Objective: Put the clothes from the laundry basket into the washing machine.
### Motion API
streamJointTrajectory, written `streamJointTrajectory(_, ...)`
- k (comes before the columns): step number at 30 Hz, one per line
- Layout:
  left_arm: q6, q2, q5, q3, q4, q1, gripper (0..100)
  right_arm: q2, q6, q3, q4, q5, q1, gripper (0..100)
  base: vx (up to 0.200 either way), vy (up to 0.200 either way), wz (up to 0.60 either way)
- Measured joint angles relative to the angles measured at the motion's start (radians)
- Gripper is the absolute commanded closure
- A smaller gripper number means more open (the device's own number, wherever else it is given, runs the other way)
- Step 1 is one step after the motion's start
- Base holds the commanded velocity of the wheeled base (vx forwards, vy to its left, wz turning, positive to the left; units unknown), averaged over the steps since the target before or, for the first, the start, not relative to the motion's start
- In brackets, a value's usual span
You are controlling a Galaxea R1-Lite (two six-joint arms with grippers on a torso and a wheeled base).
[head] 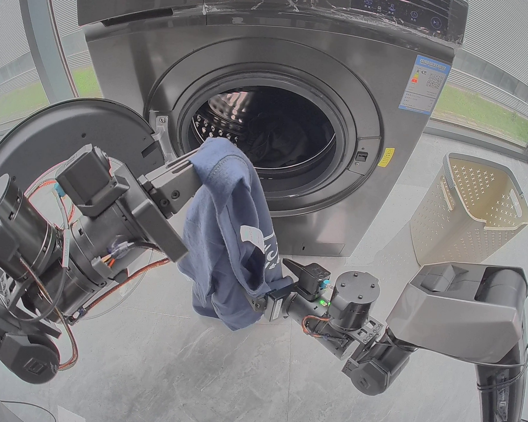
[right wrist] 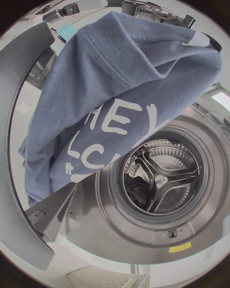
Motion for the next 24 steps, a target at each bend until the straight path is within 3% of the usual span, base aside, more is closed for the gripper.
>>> streamJointTrajectory(11, 0.0, -0.009, -0.009, 0.012, -0.008, -0.027, 100, 0.139, -0.018, -0.247, 0.025, 0.021, -0.016, 0, 0.0, 0.0, 0.0)
streamJointTrajectory(22, -0.005, -0.013, 0.003, 0.011, -0.009, -0.04, 100, 0.224, -0.019, -0.385, 0.029, 0.014, -0.031, 0, 0.0, 0.0, 0.0)
streamJointTrajectory(23, -0.006, -0.011, 0.005, 0.008, -0.007, -0.038, 100, 0.228, -0.02, -0.39, 0.029, 0.013, -0.031, 100, 0.0, 0.0, 0.0)
streamJointTrajectory(24, -0.007, -0.009, 0.006, 0.006, -0.006, -0.036, 100, 0.23, -0.02, -0.393, 0.029, 0.011, -0.03, 100, 0.0, 0.0, 0.0)
